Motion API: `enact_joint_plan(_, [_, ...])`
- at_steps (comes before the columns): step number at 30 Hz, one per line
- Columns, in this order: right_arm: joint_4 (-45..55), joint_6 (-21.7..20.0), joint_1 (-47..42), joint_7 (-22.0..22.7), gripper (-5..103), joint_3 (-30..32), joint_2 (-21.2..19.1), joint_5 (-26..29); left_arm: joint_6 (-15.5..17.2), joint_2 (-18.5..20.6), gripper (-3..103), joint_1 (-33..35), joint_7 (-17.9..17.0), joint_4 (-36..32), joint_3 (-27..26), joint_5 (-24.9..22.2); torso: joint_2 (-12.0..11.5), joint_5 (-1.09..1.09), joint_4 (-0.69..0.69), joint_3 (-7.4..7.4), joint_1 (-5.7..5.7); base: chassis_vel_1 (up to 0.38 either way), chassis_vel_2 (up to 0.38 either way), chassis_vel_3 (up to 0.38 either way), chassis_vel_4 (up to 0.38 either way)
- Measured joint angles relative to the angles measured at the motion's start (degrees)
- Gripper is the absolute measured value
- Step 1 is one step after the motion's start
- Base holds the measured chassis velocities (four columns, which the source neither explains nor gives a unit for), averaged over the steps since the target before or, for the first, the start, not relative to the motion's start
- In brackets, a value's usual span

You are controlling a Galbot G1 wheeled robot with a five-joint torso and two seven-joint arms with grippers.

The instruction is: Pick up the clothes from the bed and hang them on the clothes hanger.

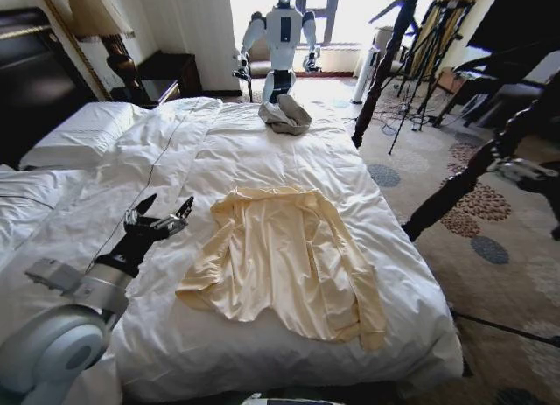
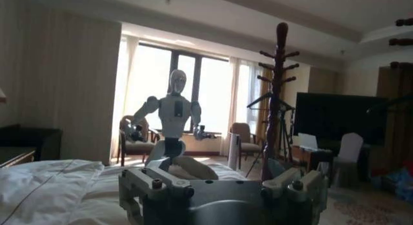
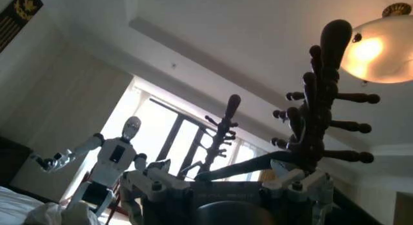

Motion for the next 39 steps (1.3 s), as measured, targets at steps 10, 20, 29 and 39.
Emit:
enact_joint_plan(10, [0.3,2.5,-5.4,-2.0,100,6.5,-2.3,2.2,-0.5,2.4,100,-2.7,0.4,0.4,4.3,0.2,0.0,-0.07,0.09,0.01,0.01,0.0,0.0,0.0,0.0])
enact_joint_plan(20, [-0.7,-0.2,-1.7,2.9,100,1.9,-0.6,-2.8,-1.3,1.3,100,-3.0,0.9,0.6,6.5,2.7,0.0,-0.06,0.12,0.01,0.02,0.0,0.0,0.0,0.0])
enact_joint_plan(29, [-14.9,-12.3,3.1,5.4,100,10.0,13.4,-4.4,-1.7,-9.0,100,2.6,1.1,0.7,9.2,8.3,0.0,-0.06,0.06,0.0,0.0,0.0,0.0,0.0,0.0])
enact_joint_plan(39, [-30.4,-14.7,22.7,5.3,100,-8.9,25.0,-8.5,-2.6,-13.3,100,5.7,1.6,0.7,9.9,10.7,0.0,-0.06,0.08,0.01,0.01,0.0,0.0,0.0,0.0])
